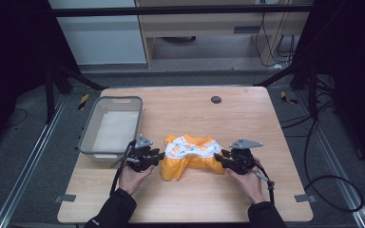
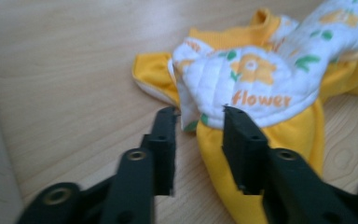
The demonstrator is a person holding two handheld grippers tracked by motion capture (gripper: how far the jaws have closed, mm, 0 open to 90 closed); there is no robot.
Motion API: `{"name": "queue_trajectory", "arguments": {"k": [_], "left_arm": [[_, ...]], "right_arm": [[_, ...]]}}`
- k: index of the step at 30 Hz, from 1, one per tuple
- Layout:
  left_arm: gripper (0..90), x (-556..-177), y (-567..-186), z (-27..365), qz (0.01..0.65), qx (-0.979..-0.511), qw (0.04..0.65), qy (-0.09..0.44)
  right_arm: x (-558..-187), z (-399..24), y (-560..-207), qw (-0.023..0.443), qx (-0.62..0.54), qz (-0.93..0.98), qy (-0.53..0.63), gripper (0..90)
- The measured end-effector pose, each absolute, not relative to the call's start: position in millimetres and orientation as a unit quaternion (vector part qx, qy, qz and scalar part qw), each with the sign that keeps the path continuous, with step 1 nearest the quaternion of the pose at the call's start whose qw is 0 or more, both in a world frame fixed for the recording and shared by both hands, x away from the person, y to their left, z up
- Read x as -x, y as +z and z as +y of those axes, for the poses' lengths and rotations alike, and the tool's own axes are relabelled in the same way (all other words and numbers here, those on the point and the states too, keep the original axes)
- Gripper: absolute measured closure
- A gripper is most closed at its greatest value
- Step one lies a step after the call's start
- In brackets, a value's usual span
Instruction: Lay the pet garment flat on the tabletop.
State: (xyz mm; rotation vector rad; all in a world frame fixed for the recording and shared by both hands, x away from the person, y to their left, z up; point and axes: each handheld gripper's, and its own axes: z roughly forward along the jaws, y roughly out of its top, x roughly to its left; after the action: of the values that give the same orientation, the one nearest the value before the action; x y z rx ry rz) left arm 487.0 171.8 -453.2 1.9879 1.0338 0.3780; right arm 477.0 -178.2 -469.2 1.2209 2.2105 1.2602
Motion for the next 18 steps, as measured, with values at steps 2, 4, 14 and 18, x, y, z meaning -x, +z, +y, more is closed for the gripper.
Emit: {"name": "queue_trajectory", "arguments": {"k": [2, 4, 14, 18], "left_arm": [[51.7, -480.3, -447.2, 176.9, 0.413, -0.784, 0.435, 0.158], [44.9, -476.3, -445.0, 179.4, 0.411, -0.783, 0.438, 0.163], [33.6, -445.6, -468.1, 183.5, 0.397, -0.816, 0.392, 0.149], [35.3, -448.8, -482.4, 172.7, 0.399, -0.827, 0.370, 0.139]], "right_arm": [[-471.8, -180.7, -463.0, 0.167, -0.419, 0.766, 0.458, 55.8], [-465.3, -183.7, -456.8, 0.177, -0.407, 0.764, 0.468, 50.9], [-433.2, -208.4, -470.1, 0.175, -0.403, 0.776, 0.451, 42.7], [-433.7, -203.5, -483.2, 0.164, -0.406, 0.787, 0.435, 42.8]]}}
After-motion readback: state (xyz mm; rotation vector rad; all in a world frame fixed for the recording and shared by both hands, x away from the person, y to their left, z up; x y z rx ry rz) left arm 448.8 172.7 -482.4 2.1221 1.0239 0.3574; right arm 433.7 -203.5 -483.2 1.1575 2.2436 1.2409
